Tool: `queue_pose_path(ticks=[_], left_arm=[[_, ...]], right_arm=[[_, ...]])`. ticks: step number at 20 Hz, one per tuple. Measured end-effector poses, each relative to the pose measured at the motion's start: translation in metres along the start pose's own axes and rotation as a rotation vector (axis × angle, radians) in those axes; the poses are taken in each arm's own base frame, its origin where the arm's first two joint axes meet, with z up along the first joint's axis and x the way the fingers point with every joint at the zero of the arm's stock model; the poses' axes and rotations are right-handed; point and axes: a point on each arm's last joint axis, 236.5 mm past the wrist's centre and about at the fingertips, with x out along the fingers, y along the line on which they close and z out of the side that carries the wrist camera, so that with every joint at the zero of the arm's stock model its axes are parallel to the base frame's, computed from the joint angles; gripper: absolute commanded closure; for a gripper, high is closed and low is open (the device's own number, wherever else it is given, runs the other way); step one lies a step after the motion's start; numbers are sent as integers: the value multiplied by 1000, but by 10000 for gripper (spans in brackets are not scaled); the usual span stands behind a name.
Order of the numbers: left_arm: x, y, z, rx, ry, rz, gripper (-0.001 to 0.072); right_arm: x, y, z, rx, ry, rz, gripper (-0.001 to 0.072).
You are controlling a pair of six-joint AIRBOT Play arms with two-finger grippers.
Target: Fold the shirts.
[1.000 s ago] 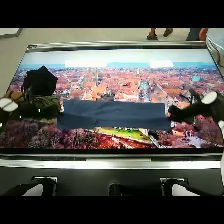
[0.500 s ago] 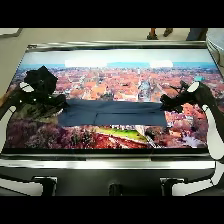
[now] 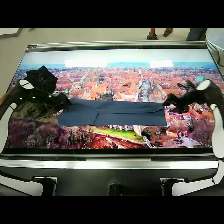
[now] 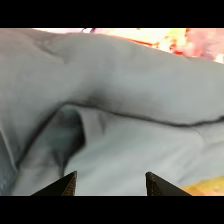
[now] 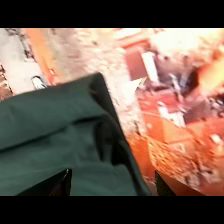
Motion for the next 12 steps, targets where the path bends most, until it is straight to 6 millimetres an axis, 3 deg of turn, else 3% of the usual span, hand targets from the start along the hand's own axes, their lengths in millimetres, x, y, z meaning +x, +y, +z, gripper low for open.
queue_pose_path(ticks=[3,9,11,12], left_arm=[[-20,-17,-1,39,-30,-6,180],[-46,-63,-9,147,-78,-20,180],[-46,-78,-14,182,-78,-26,182],[-43,-86,-17,200,-73,-29,183]], right_arm=[[4,-15,-15,51,91,112,69],[36,4,-25,71,171,273,97],[46,14,-21,78,158,280,302],[52,17,-18,83,141,274,493]])
